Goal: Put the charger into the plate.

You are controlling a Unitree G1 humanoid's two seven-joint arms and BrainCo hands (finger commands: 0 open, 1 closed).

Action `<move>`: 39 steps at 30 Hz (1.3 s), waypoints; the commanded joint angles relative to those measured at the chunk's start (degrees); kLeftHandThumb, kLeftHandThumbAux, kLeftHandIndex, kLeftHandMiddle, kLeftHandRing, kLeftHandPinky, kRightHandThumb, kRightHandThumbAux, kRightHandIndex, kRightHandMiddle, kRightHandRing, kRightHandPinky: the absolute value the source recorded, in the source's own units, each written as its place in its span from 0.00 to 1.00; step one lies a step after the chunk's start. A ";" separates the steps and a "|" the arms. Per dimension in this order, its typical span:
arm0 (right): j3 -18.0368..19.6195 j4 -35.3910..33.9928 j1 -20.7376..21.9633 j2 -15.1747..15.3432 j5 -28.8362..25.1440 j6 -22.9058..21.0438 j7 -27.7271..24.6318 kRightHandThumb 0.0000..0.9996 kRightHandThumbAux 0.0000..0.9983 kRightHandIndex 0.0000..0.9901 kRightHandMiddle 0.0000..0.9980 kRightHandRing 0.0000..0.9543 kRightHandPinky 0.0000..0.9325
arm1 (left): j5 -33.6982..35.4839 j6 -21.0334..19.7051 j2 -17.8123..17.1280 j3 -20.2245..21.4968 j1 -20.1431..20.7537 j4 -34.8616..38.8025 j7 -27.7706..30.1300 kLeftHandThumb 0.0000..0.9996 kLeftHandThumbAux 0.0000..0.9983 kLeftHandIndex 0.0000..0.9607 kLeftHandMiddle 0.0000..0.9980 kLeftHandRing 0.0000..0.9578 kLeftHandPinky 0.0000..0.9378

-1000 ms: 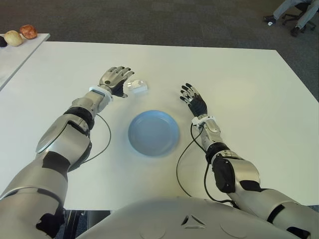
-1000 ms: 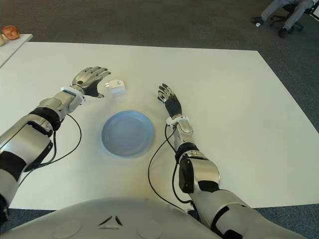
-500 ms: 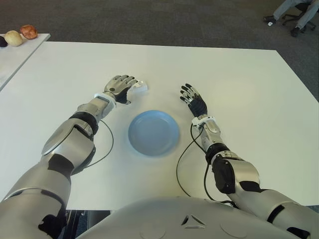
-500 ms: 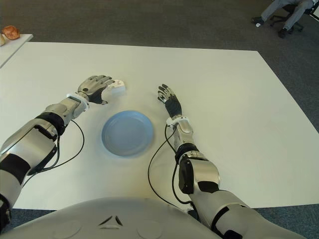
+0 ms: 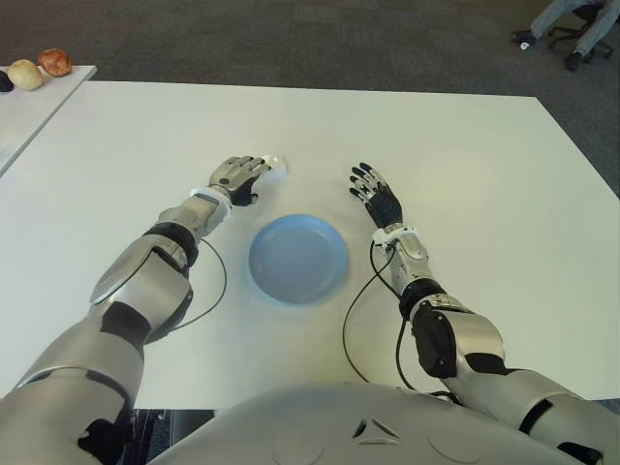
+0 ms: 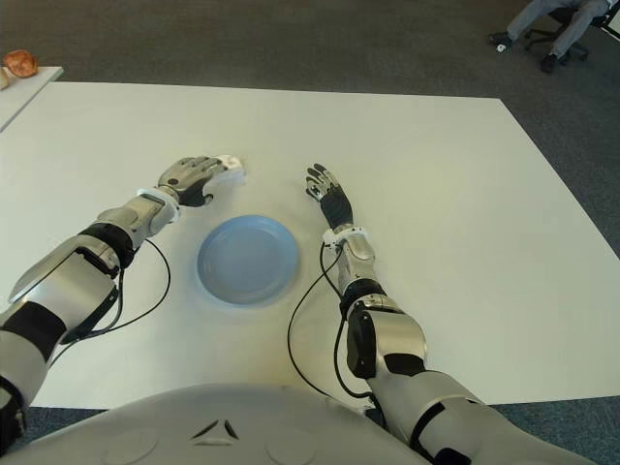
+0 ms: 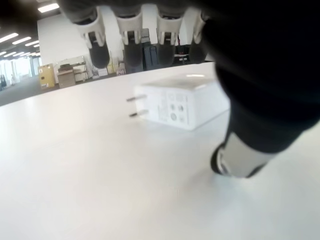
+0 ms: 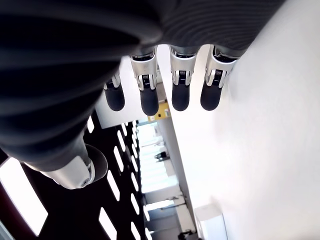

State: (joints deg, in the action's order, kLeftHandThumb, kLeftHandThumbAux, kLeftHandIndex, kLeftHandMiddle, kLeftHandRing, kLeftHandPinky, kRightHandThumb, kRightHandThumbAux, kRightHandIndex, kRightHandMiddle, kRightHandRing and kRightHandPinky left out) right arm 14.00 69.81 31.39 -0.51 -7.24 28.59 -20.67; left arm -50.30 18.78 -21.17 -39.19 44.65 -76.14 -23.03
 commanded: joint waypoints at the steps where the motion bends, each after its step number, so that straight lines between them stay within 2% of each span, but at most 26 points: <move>1: -0.09 3.20 -5.61 -1.10 -0.03 -3.80 0.16 0.05 0.62 0.10 0.14 0.09 0.07 | 0.86 -0.31 0.82 0.15 -2.10 -0.79 2.03 0.00 0.72 0.00 0.00 0.00 0.03; 11: -0.21 2.73 -6.02 -1.19 0.12 -3.45 0.01 0.03 0.62 0.10 0.13 0.09 0.07 | 1.47 -1.36 1.47 -0.32 -3.57 -1.16 1.91 0.00 0.69 0.00 0.00 0.00 0.04; 31: -0.51 1.92 -6.70 -1.56 0.15 -2.95 0.02 0.02 0.62 0.09 0.12 0.08 0.07 | 1.05 -1.26 0.63 -1.31 -5.47 -1.41 2.14 0.00 0.68 0.00 0.01 0.00 0.03; 39: -0.66 1.71 -6.79 -1.82 0.27 -3.22 0.55 0.00 0.62 0.08 0.12 0.08 0.06 | -3.57 -0.83 -1.29 -6.59 -6.46 -1.43 -0.19 0.00 0.73 0.00 0.01 0.00 0.03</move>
State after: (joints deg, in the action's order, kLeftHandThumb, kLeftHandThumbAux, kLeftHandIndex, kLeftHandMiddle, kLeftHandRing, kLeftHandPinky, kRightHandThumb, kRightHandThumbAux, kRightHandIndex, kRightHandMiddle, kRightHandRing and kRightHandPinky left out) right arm 13.72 68.30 29.72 -1.62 -7.21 29.53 -21.26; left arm -49.74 17.60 -21.76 -41.93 42.56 -75.92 -24.93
